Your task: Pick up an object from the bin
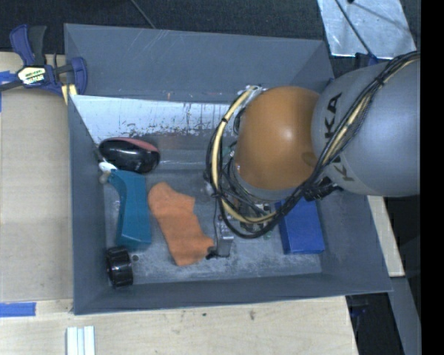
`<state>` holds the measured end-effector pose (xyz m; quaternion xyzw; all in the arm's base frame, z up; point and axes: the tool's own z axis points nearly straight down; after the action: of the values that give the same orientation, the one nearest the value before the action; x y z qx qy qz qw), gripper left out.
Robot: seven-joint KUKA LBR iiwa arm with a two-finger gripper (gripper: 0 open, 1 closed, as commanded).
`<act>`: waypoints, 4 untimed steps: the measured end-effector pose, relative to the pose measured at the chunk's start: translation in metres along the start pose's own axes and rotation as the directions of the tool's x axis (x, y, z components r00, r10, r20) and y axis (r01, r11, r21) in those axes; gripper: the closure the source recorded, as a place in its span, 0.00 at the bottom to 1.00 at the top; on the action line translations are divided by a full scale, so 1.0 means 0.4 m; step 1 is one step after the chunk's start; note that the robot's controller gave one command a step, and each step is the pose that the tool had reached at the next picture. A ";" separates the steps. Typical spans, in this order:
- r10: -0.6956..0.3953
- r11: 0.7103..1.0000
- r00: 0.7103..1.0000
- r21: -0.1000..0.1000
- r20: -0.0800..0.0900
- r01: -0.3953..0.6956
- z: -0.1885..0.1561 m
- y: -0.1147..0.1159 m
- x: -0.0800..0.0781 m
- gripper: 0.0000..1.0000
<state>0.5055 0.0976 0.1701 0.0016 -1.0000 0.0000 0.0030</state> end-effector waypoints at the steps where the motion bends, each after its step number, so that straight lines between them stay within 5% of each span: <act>1: 0.003 1.000 1.000 -0.001 0.008 -0.003 -0.011 -0.001 -0.004 0.00; 3: -0.097 0.995 0.995 0.001 0.011 0.097 0.228 0.024 -0.036 0.00; 4: 0.022 1.000 1.000 -0.001 0.009 -0.022 0.245 0.049 0.004 1.00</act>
Offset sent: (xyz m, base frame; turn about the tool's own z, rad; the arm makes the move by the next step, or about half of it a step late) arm 0.0158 0.0016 -0.0971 -0.1278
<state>0.5035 0.1174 0.0721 -0.0097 -1.0000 -0.0003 -0.0015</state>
